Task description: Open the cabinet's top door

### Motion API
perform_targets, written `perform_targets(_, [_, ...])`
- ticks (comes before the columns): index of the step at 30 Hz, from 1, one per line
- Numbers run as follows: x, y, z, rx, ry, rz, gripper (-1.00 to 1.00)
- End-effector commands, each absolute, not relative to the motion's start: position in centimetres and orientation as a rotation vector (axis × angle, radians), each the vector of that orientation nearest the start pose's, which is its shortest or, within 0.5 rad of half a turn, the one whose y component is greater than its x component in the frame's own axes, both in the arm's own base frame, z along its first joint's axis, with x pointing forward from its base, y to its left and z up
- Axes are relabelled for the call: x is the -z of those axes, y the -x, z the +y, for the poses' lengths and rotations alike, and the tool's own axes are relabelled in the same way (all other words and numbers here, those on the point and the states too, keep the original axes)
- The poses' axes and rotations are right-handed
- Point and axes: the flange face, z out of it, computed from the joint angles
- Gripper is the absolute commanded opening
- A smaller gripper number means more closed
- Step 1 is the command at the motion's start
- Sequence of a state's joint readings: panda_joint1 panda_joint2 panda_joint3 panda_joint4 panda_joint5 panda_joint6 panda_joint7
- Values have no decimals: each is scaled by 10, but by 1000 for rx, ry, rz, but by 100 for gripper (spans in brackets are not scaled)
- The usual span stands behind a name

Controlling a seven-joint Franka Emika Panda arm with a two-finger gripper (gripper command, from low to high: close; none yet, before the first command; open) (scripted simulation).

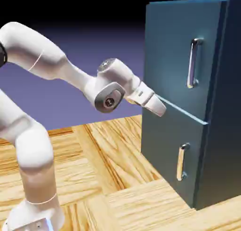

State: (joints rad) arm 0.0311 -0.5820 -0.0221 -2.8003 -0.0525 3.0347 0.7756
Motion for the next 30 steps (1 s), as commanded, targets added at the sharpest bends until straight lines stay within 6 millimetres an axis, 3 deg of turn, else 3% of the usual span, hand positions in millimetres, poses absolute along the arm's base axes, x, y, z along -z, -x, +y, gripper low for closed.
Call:
perform_targets(1, [-475,-389,9,1082,2466,914,0])
perform_targets(16, [-568,-371,18,1349,2303,743,0])
perform_targets(30, [-615,-350,-13,1553,2096,673,0])
